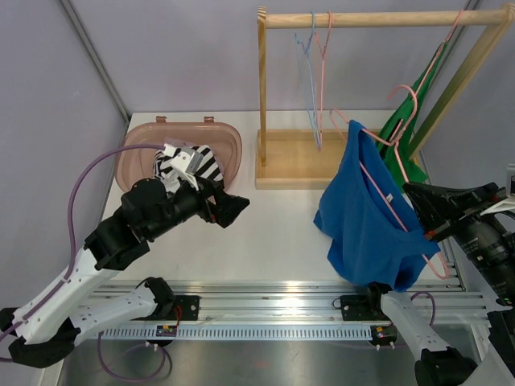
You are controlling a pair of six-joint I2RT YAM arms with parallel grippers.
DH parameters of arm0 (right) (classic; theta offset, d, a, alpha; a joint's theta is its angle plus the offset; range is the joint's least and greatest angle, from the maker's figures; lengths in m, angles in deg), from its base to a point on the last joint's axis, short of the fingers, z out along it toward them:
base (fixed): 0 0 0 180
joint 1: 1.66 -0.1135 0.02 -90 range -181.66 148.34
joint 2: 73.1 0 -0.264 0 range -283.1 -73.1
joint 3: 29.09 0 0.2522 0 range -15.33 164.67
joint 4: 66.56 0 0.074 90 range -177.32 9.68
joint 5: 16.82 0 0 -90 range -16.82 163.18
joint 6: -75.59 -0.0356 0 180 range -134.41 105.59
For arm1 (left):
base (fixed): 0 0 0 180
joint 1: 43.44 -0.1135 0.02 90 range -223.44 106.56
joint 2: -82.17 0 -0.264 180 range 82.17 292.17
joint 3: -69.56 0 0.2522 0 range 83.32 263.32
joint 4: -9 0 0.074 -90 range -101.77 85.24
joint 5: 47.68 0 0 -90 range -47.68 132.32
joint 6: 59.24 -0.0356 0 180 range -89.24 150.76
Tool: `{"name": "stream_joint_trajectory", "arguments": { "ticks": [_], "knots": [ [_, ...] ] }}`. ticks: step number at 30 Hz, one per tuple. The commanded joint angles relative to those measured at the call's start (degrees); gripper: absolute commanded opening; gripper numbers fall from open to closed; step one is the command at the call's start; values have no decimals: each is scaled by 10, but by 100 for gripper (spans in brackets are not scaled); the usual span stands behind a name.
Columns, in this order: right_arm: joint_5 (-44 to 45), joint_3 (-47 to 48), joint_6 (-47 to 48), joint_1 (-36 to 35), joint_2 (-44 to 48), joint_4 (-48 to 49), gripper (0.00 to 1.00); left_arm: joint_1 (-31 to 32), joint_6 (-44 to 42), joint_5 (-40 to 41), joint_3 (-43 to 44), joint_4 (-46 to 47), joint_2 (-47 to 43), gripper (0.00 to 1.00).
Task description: Remove the tank top from the hanger
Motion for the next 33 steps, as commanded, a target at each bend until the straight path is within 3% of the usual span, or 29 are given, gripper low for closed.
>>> {"name": "stream_joint_trajectory", "arguments": {
  "ticks": [1, 6, 8, 15, 19, 25, 29, 33],
  "knots": [
    [-84, -1, -21, 0, -5, 18, 0, 64, -4, 59, 45, 91, -2, 99],
    [-269, -73, -54, 0, 7, 86, 0, 113, -26, 91, 63, 156, 9, 99],
    [-305, -120, -94, 0, 14, 143, 0, 119, -29, 102, 72, 165, 22, 99],
    [-343, -195, -137, 0, 14, 215, 0, 164, -42, 126, 62, 208, 47, 99],
    [-364, -240, -176, 0, 18, 274, 0, 210, -79, 217, 85, 202, 89, 99],
    [-363, -255, -169, 0, 22, 275, 0, 263, -107, 339, 122, 186, 156, 98],
    [-363, -248, -166, -1, 23, 267, 0, 266, -109, 363, 127, 184, 181, 90],
    [-360, -239, -156, 0, 25, 253, 0, 267, -111, 403, 127, 183, 196, 71]
  ]
}}
